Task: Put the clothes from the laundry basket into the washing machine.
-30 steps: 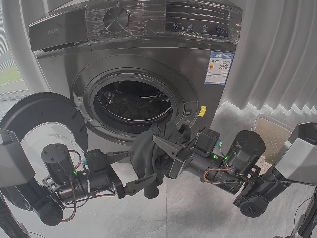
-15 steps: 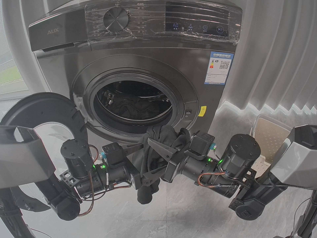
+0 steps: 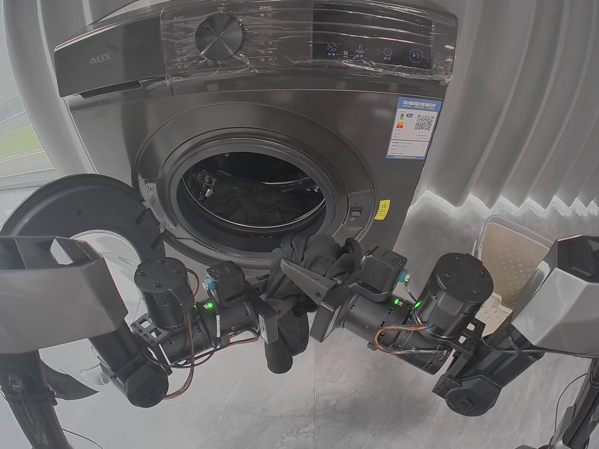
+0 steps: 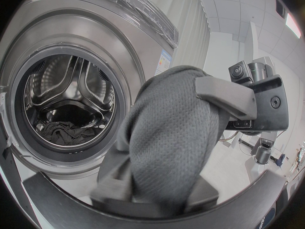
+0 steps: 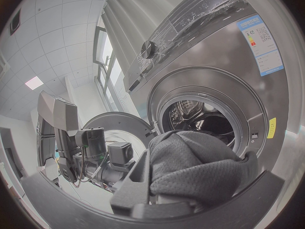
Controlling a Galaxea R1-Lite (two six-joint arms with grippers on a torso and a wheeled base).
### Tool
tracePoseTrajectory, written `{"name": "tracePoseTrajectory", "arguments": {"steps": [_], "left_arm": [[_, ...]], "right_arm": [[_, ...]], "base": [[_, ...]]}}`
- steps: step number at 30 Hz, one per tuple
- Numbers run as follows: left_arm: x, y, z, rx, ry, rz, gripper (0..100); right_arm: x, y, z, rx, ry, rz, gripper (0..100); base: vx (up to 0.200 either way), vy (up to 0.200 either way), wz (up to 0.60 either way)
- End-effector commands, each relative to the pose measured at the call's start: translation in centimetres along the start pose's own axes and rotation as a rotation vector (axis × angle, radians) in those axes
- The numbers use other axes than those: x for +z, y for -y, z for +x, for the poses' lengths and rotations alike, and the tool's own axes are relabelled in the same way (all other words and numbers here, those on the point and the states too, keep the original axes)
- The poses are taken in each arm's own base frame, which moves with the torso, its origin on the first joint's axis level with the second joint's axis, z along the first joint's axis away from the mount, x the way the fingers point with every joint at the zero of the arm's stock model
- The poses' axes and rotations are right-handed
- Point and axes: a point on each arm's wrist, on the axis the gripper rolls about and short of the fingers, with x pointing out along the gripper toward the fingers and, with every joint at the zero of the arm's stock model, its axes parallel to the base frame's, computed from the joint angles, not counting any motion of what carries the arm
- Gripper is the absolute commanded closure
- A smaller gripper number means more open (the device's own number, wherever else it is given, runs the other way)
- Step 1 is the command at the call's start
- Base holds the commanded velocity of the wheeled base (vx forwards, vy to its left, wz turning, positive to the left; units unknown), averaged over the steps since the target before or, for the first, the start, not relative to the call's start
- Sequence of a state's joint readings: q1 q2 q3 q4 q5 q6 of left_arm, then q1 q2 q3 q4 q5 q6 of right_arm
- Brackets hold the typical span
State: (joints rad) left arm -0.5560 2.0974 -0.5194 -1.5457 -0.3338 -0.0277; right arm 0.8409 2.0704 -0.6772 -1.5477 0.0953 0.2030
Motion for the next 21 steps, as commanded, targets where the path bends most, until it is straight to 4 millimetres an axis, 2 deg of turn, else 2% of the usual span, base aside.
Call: {"name": "tracePoseTrajectory", "arguments": {"steps": [1,7,14,21], "left_arm": [[0.1,0.0,0.3,-0.002,0.007,0.001,100],[0.9,0.1,-0.1,0.001,0.029,0.009,100],[2.8,-0.2,-0.9,0.044,0.086,0.008,100],[3.5,-0.6,-0.6,0.082,0.122,0.002,100]], "right_arm": [[0.1,0.1,0.0,-0.002,0.002,0.001,100],[0.3,0.7,0.0,-0.023,0.010,-0.003,100],[0.3,2.9,-0.4,-0.119,0.015,-0.007,100],[-0.2,2.7,-0.8,-0.123,-0.012,0.026,100]], "base": [[0.000,0.000,0.00],[0.000,0.000,0.00],[0.000,0.000,0.00],[0.000,0.000,0.00]]}}
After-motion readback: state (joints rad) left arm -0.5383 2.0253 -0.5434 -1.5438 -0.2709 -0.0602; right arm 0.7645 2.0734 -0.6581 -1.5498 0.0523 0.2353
